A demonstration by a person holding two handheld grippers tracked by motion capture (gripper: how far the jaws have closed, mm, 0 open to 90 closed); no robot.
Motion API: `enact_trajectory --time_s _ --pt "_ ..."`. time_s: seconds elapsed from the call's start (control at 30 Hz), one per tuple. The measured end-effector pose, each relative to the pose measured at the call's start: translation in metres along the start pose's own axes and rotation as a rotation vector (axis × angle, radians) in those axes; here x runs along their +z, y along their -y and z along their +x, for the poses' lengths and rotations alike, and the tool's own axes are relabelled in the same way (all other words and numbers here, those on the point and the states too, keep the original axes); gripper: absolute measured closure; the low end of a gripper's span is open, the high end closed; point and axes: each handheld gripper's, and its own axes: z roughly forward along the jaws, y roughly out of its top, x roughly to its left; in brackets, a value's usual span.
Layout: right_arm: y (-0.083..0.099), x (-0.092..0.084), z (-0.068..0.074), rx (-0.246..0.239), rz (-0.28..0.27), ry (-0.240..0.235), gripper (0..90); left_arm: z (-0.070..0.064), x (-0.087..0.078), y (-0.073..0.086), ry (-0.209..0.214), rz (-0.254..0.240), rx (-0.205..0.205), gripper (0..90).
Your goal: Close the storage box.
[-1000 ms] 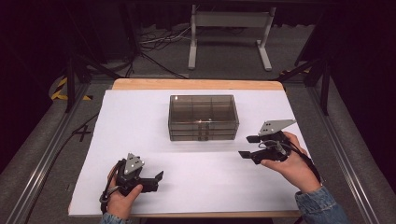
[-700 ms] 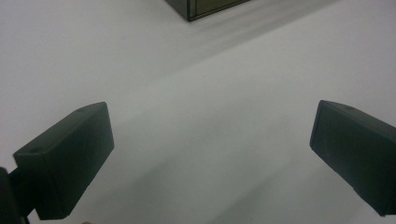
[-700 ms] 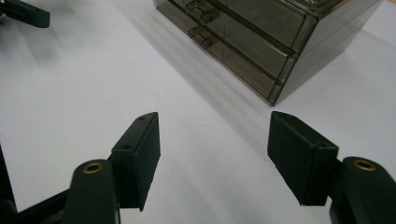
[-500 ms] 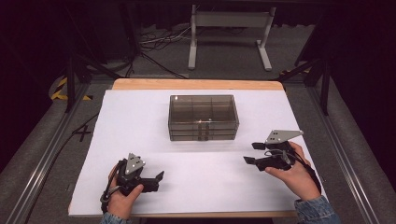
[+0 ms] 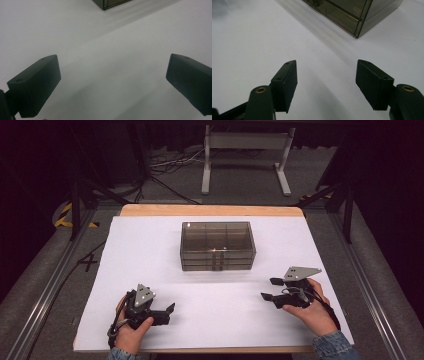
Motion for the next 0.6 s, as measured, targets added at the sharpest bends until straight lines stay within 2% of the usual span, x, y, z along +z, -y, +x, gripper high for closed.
enact_trajectory --time_s 0.17,0.6 --pt "0.008 0.006 0.000 0.008 0.014 0.009 34.6 0.000 0.001 0.000 0.004 0.005 0.006 0.3" --pt "0.019 0.017 0.003 -0.011 0.042 0.031 33.4 0.000 0.003 0.001 0.007 0.007 0.008 0.3"
